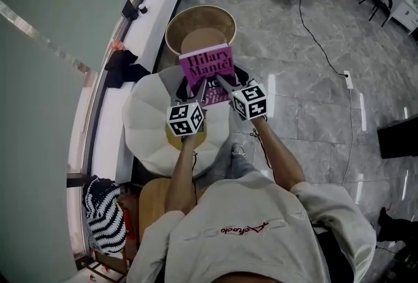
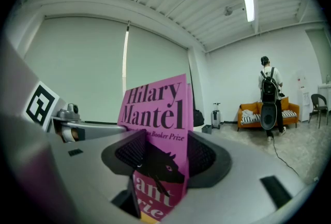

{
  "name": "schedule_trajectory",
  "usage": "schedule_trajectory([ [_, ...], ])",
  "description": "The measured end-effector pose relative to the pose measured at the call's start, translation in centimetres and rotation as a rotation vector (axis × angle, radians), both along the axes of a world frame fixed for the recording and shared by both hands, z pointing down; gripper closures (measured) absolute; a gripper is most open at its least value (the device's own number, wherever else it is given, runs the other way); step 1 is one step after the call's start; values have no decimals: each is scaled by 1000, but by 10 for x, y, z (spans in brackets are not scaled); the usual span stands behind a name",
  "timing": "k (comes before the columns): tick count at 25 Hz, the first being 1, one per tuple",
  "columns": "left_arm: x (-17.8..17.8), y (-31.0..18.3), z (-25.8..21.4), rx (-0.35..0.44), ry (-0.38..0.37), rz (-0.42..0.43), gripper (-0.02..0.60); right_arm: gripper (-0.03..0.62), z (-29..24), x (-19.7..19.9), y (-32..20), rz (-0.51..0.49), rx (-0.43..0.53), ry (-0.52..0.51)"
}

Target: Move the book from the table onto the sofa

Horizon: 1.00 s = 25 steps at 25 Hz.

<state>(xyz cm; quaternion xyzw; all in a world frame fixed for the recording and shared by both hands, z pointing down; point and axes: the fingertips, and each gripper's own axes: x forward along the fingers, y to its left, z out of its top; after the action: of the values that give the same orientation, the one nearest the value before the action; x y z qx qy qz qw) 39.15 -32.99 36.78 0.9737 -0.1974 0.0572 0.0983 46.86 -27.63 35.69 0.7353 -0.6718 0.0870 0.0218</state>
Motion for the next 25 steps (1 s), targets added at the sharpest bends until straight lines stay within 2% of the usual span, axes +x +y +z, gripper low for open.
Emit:
schedule_trajectory([
  [15, 96, -52, -8, 7, 2, -27, 313, 342, -7, 96, -53, -15, 15, -6],
  [25, 109, -66, -1, 7, -11, -43, 313, 342, 2, 111, -68, -37, 21, -25],
])
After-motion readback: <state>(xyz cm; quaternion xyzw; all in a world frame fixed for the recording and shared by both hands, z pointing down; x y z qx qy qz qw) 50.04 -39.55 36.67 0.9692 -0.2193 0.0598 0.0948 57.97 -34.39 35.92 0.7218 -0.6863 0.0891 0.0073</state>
